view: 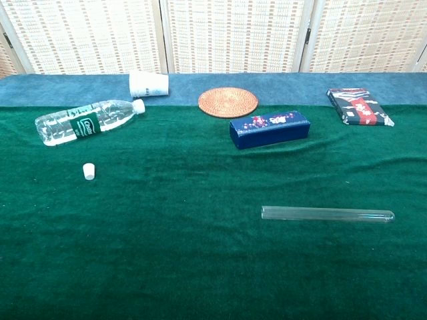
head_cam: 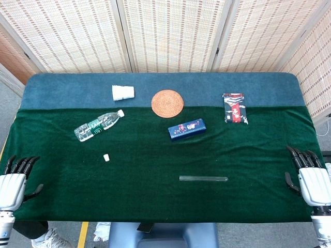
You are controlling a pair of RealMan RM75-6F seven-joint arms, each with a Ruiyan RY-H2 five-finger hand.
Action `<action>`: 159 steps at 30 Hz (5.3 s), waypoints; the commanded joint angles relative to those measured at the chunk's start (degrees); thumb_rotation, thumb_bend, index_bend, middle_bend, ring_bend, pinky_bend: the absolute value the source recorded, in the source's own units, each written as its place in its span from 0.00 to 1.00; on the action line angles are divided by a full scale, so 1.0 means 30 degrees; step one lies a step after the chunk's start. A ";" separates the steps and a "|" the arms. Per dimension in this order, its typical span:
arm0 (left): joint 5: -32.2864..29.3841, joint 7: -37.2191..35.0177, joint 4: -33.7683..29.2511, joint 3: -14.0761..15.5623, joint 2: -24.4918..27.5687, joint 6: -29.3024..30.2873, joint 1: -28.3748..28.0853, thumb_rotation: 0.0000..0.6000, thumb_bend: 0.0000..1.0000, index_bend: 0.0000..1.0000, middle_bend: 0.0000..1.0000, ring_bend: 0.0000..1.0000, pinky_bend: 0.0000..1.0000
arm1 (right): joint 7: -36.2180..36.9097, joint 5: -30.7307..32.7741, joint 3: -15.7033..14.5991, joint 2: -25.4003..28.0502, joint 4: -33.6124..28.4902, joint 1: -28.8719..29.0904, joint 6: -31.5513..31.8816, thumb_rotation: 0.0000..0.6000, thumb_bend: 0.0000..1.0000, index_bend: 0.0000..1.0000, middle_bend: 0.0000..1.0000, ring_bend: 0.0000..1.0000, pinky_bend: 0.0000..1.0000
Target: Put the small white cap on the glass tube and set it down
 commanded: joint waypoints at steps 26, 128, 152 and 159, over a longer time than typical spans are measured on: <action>0.1834 -0.1426 0.0592 -0.0704 0.0148 -0.3139 -0.3482 1.00 0.44 0.31 0.70 0.65 0.61 | -0.0001 -0.0548 0.0300 0.0145 -0.0182 0.0335 0.0260 1.00 0.53 0.11 0.20 0.19 0.12; -0.2762 0.2593 0.2627 0.0282 -0.4593 -0.9400 -0.9467 1.00 0.35 0.40 1.00 0.98 0.88 | 0.1259 -0.0330 0.0128 -0.0119 0.0910 0.0161 0.0335 1.00 0.53 0.11 0.27 0.34 0.12; -0.3102 0.1816 0.4399 -0.0100 -0.5862 -0.9857 -0.9811 1.00 0.37 0.47 1.00 0.98 0.88 | 0.1505 -0.0015 0.0225 -0.0117 0.1113 0.0177 0.0122 1.00 0.53 0.12 0.27 0.34 0.12; -0.3090 0.1693 0.4481 -0.0106 -0.5896 -0.9937 -0.9861 1.00 0.41 0.49 1.00 0.98 0.88 | 0.1679 -0.0003 0.0234 -0.0097 0.1151 0.0168 0.0113 1.00 0.53 0.13 0.27 0.34 0.12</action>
